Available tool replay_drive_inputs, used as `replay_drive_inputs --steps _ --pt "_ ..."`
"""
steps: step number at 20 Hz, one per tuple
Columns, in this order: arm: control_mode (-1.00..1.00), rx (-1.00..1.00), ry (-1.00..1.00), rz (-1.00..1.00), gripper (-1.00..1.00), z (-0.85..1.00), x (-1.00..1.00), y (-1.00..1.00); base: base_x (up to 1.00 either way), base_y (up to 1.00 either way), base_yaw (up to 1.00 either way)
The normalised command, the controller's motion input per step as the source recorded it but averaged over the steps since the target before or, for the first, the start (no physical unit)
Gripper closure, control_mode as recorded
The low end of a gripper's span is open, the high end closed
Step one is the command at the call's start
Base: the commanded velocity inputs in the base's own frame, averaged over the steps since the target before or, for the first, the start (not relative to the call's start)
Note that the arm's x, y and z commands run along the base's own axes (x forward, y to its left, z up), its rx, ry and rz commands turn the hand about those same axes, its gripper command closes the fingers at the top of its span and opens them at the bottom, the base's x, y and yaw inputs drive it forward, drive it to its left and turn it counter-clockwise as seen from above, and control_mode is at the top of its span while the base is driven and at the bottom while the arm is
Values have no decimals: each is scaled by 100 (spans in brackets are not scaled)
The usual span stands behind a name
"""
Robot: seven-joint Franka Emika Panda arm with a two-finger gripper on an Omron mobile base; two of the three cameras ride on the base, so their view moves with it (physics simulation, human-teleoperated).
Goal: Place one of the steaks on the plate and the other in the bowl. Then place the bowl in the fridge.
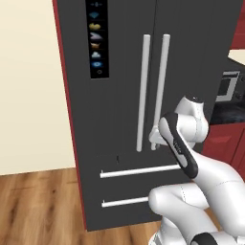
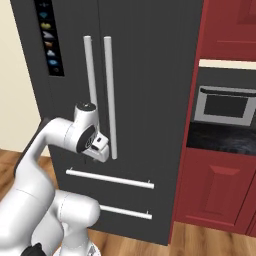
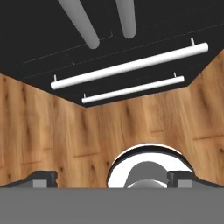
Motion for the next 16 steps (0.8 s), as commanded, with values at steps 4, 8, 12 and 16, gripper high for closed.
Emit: replay_drive_inputs --steps 4,8,12,16 --pt "100 0 0 0 -100 0 0 0 0 0 0" --pt "100 0 0 0 -100 0 0 0 0 0 0" --pt "-100 0 0 0 -100 0 0 0 0 0 0" --pt "-100 -3 -6 0 -100 10 0 1 0 0 0"
